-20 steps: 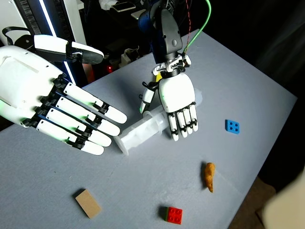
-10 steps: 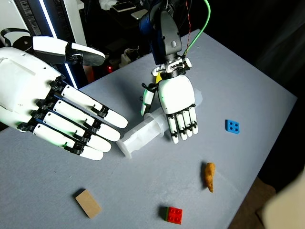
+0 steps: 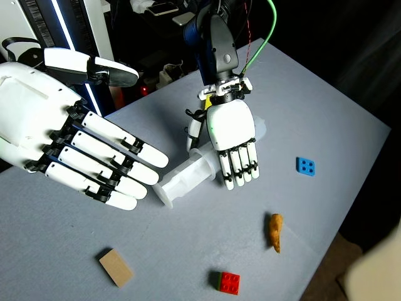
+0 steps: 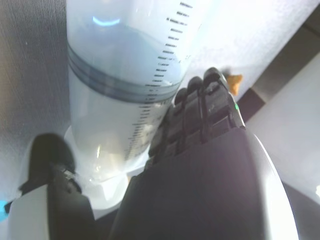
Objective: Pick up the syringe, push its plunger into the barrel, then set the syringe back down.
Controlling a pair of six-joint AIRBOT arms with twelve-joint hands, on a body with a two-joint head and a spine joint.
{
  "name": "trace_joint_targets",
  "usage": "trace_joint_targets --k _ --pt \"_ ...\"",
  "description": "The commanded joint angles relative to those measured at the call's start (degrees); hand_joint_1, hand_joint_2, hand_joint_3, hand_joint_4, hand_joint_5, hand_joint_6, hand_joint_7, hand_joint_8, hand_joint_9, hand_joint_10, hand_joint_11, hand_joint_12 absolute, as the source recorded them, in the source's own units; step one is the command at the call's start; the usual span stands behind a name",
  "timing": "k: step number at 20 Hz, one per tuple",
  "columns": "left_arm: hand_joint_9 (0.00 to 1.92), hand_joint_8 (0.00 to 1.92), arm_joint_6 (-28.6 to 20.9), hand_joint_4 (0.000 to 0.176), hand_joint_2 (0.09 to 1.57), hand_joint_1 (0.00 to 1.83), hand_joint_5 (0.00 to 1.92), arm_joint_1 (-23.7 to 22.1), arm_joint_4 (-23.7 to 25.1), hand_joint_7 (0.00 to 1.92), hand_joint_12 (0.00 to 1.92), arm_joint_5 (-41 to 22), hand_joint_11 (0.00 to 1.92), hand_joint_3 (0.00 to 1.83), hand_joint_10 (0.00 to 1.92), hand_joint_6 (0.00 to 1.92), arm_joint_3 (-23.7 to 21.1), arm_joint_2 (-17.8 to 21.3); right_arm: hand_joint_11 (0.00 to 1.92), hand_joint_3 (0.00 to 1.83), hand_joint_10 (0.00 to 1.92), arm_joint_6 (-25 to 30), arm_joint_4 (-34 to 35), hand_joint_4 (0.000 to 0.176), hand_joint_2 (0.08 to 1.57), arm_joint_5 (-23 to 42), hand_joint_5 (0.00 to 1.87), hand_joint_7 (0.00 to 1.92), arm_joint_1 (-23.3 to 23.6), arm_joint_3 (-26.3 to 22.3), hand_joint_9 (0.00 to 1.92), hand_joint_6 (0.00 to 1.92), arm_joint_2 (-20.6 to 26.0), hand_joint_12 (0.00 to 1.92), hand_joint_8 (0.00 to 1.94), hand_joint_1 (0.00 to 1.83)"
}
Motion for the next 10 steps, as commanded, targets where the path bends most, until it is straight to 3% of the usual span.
trace_joint_targets --k 1,3,5,6,9,10 --pt "0.00 0.00 0.0 0.000 1.09 0.65 0.04 0.0 2.9 0.00 0.00 0.0 0.00 0.01 0.00 0.01 0.3 -0.2 0.00 0.00 0.00 0.6 -2.8 0.000 0.95 5.2 0.07 0.06 0.6 0.1 0.04 0.00 0.1 0.29 0.00 0.29" --pt "0.05 0.00 0.0 0.000 1.15 0.69 0.07 0.0 2.9 0.04 0.05 0.0 0.06 0.01 0.00 0.01 0.3 -0.2 0.00 0.00 0.00 0.6 -2.8 0.000 0.94 5.2 0.09 0.07 0.6 0.1 0.06 0.00 0.1 0.37 0.00 0.31" --pt "0.26 0.01 0.0 0.000 1.15 0.91 0.25 0.0 2.9 0.23 0.67 0.0 0.00 0.00 0.00 0.00 0.2 -0.2 0.00 0.00 0.00 0.7 -2.8 0.000 0.96 5.3 0.07 0.06 0.6 0.2 0.05 0.00 0.1 0.34 0.00 0.29" --pt "0.31 0.01 0.0 0.000 1.17 0.96 0.30 0.0 2.9 0.29 0.80 0.0 0.00 0.00 0.01 0.01 0.1 -0.2 0.00 0.00 0.00 0.7 -2.8 0.000 0.96 5.3 0.07 0.06 0.6 0.2 0.05 0.00 0.1 0.34 0.00 0.28" --pt "0.65 0.01 0.0 0.000 1.17 1.20 0.62 0.1 2.9 0.67 0.99 0.0 0.27 0.00 0.04 0.02 -0.1 -0.2 0.00 0.00 0.00 0.7 -2.8 0.000 0.96 5.3 0.06 0.05 0.6 0.2 0.04 0.00 0.1 0.34 0.00 0.29" --pt "0.82 1.02 0.0 0.000 1.19 1.30 0.70 0.1 2.9 0.78 0.97 0.0 0.43 0.00 0.08 0.04 -0.1 -0.2 0.00 0.00 0.00 0.7 -2.8 0.000 0.97 5.3 0.06 0.05 0.6 0.2 0.03 0.00 0.1 0.32 0.00 0.26"
